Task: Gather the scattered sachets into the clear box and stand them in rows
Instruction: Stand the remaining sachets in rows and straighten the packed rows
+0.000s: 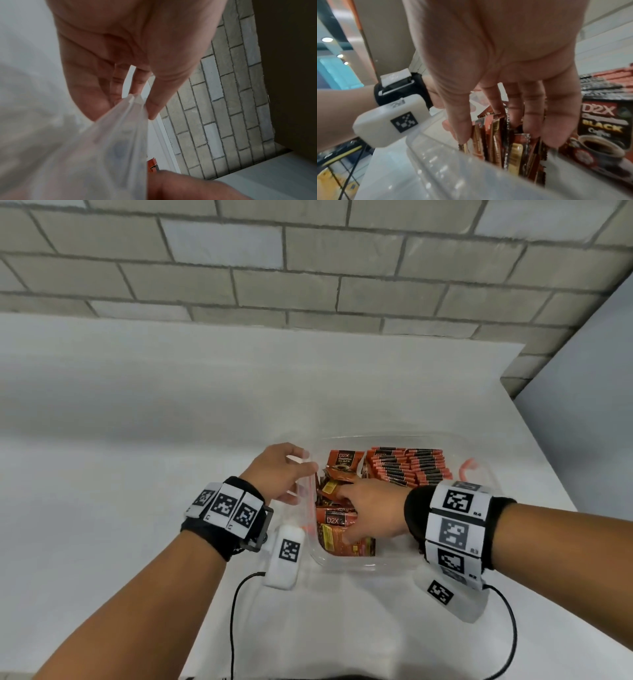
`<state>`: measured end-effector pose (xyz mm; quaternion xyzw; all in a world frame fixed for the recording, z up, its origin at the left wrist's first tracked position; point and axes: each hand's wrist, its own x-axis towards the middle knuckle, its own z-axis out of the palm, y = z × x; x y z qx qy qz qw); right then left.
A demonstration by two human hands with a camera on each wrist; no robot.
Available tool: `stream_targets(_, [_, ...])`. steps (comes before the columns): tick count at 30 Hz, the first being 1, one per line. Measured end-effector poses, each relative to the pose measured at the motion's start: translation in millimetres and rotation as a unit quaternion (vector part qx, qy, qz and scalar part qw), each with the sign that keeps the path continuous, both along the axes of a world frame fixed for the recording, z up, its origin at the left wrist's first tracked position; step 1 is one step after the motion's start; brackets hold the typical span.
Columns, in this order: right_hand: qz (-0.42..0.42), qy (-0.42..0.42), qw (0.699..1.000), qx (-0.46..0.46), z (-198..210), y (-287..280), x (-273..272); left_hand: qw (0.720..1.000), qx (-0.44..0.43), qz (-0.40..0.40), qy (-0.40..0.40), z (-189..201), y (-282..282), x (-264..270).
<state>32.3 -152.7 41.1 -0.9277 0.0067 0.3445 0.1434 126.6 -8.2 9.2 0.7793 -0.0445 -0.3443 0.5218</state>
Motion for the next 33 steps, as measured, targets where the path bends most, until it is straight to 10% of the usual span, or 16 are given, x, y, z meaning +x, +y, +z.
stream_targets(12, [0.075,0.028,0.996,-0.041,-11.4,14.8,-1.5,1.000,0.001,-0.004,0.021,2.9,1.5,3.9])
stream_targets(23, [-0.046,-0.002,0.994,0.099,21.9,-14.6,-6.0,1.000,-0.002,-0.007,0.014,-0.1,5.3,5.8])
stream_targets(29, [-0.193,-0.102,0.947,0.237,53.7,-63.7,-16.4,0.998,0.034,0.014,-0.045,7.4,10.5,1.9])
stream_targets(33, [-0.343,-0.200,0.845,0.359,64.8,-102.0,-27.4,0.990,0.004,0.059,-0.127,33.2,8.9,-2.4])
